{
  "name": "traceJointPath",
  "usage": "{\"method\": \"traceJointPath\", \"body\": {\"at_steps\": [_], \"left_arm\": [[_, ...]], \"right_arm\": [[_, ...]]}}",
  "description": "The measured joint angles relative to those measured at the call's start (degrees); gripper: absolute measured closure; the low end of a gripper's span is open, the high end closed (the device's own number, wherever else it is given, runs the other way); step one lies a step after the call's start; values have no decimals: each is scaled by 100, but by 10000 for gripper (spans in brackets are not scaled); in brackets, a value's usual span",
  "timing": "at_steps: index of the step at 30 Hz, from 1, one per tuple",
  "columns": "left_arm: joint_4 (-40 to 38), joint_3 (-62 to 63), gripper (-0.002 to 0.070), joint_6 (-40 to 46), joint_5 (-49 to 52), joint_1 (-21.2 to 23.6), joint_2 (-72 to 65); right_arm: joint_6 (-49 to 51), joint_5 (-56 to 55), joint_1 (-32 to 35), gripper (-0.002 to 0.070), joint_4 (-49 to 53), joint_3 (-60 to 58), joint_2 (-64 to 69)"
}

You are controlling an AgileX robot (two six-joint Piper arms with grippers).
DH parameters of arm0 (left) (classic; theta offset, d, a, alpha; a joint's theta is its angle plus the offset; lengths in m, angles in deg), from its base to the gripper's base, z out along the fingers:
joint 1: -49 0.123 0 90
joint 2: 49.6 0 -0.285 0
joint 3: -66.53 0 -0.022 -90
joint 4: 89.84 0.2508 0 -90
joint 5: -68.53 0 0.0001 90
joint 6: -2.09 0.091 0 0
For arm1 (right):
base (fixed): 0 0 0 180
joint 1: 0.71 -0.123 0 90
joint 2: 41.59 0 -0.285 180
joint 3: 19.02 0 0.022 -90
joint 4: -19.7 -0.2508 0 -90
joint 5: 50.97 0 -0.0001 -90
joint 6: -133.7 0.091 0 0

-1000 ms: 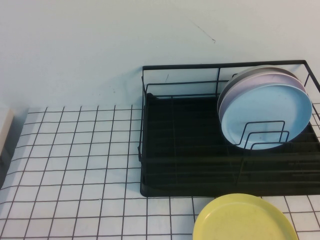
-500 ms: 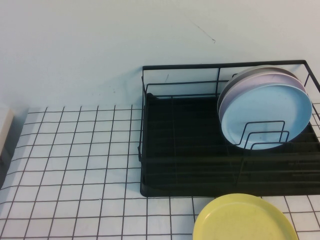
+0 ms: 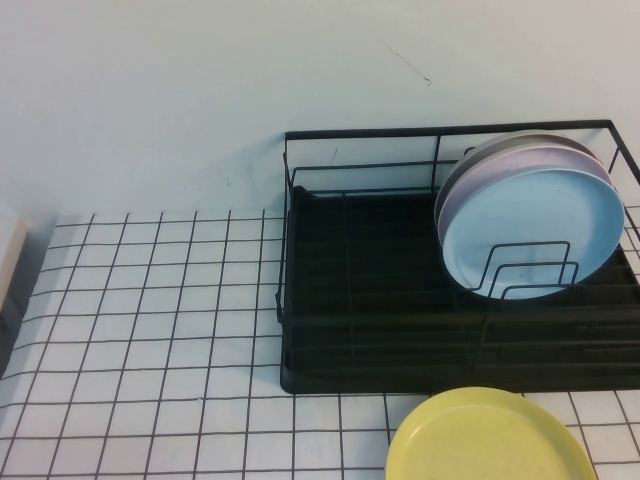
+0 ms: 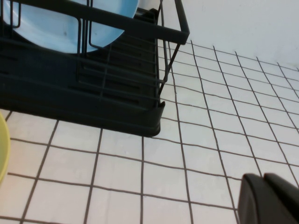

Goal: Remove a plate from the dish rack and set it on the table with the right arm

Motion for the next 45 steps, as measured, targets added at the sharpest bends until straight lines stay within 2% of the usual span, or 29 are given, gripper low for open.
{"method": "traceJointPath", "body": {"at_steps": [39,41,45], "left_arm": [[0,0,678,0,0,0,0],[0,0,678,0,0,0,0],[0,0,678,0,0,0,0]], "right_arm": [[10,0,0,678,0,0,0],[61,-34,0,678,-264,0,0],[523,-328,0,678,-2222,-34,0]]}}
